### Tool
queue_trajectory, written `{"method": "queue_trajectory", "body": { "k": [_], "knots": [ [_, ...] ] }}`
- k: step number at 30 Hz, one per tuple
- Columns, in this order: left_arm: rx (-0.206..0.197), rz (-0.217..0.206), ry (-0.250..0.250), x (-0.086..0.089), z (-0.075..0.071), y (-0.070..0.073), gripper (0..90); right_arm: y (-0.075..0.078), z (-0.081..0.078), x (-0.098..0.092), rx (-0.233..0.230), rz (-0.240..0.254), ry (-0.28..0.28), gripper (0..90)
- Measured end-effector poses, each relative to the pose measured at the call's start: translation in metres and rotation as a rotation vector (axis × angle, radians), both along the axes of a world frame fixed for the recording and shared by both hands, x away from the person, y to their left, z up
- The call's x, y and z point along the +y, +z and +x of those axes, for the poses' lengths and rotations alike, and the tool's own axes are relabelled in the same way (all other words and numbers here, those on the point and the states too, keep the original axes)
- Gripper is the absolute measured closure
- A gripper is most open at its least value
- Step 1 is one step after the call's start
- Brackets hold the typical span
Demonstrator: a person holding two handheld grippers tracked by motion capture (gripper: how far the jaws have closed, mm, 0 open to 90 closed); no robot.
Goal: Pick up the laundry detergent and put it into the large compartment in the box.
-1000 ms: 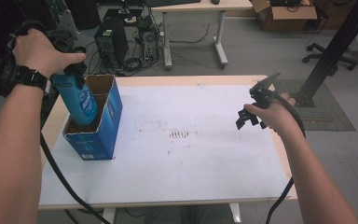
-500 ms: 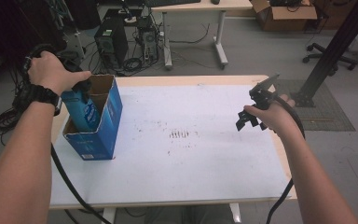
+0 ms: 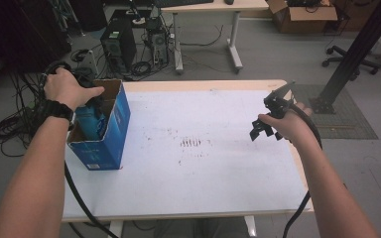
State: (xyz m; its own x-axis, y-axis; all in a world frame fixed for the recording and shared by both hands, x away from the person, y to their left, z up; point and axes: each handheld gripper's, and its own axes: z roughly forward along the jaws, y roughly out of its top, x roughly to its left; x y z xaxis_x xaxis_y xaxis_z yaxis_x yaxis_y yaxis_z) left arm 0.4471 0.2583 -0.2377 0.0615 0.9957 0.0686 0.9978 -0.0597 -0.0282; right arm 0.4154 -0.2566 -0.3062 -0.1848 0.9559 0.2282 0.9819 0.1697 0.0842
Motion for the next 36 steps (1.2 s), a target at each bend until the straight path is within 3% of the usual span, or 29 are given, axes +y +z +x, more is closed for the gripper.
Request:
{"method": "queue_trajectory", "body": {
  "k": [7, 17, 36],
  "knots": [
    [0.026, -0.017, 0.006, 0.002, 0.001, -0.02, 37.6, -0.004, 0.0, -0.002, 0.005, 0.0, 0.0, 7.8],
    [0.042, -0.015, 0.005, 0.005, 0.0, -0.037, 37.5, -0.005, 0.0, 0.001, 0.008, -0.006, 0.002, 7.8],
    [0.041, -0.025, -0.002, 0.007, -0.002, -0.046, 37.5, -0.006, -0.001, 0.004, 0.009, -0.008, 0.008, 7.8]
  ]
}}
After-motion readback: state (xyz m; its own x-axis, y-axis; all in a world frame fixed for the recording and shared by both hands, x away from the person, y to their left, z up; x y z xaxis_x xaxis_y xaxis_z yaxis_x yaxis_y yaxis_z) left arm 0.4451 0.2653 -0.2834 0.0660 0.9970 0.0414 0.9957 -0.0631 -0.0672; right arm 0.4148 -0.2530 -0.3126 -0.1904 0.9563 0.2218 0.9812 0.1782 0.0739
